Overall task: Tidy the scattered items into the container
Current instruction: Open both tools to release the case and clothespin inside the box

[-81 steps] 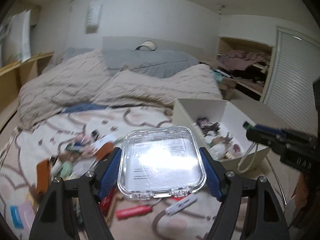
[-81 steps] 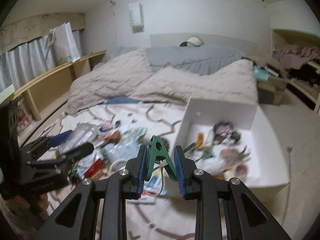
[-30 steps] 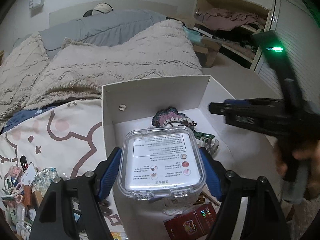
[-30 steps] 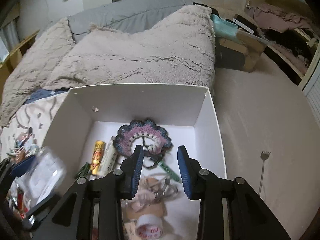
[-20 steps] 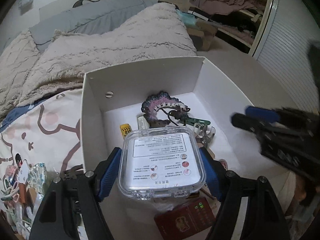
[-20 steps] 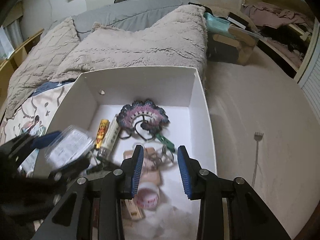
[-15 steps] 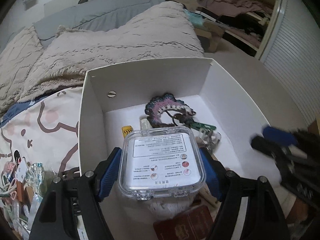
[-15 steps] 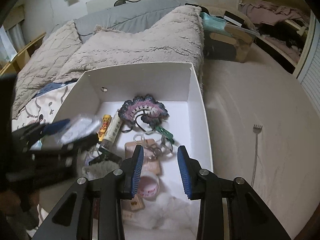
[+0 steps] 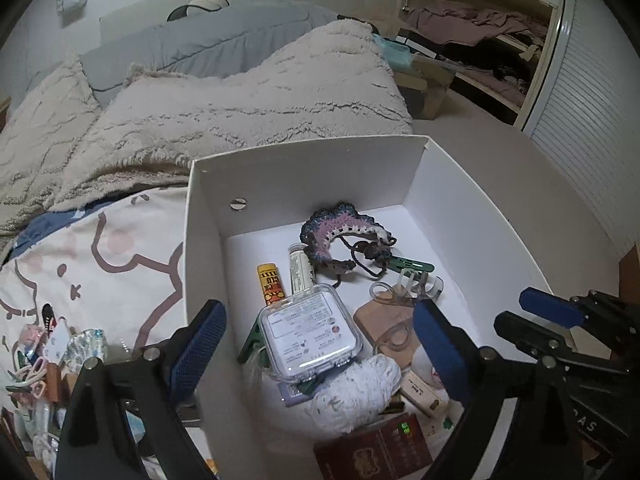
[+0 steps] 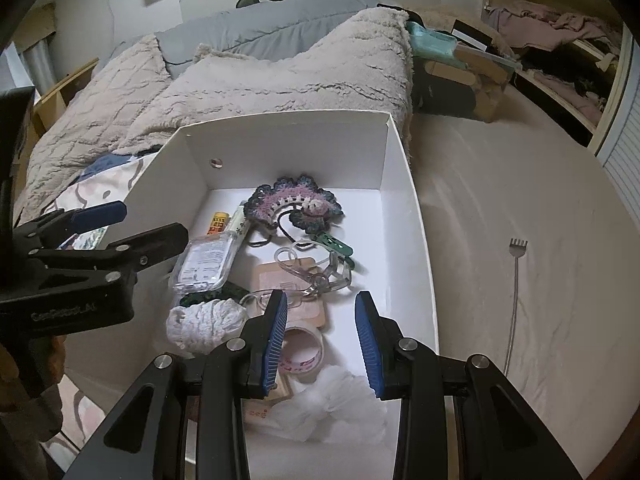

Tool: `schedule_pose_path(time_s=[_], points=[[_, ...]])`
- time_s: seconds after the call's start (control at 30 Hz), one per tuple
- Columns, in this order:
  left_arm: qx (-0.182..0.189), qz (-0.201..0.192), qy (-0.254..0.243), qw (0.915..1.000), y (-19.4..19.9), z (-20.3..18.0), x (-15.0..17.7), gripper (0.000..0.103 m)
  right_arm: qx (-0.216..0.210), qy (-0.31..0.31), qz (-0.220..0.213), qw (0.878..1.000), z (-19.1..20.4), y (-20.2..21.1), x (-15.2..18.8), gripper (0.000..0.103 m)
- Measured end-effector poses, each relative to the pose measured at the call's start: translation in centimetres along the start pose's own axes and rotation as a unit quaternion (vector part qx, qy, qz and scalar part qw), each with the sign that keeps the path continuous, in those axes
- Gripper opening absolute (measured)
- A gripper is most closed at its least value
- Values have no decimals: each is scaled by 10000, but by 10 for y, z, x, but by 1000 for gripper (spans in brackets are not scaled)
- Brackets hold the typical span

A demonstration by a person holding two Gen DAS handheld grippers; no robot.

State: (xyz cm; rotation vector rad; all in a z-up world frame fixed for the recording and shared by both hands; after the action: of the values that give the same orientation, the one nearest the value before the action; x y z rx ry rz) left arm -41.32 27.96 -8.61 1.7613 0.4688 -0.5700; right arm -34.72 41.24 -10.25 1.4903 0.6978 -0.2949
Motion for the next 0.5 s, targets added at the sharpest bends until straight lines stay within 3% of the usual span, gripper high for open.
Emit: schedule_pose_path(time_s=[0.5], points=[[85, -385, -43, 9992, 52, 15, 20, 95, 22, -86, -398, 9992, 19, 33, 5, 35]])
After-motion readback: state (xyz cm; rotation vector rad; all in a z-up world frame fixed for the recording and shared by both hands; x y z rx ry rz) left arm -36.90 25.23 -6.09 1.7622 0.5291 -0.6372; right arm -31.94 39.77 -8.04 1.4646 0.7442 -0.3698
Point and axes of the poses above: each gripper's, at about its wrist camera, not at the fingertips, and y roughly against the way its jaws point, z to its left, x to its underside, the point moved 8 cm from there along -y, roughly the way its jaws point, and after that the axes turned 11 degrees about y, right-handed, at the moved point
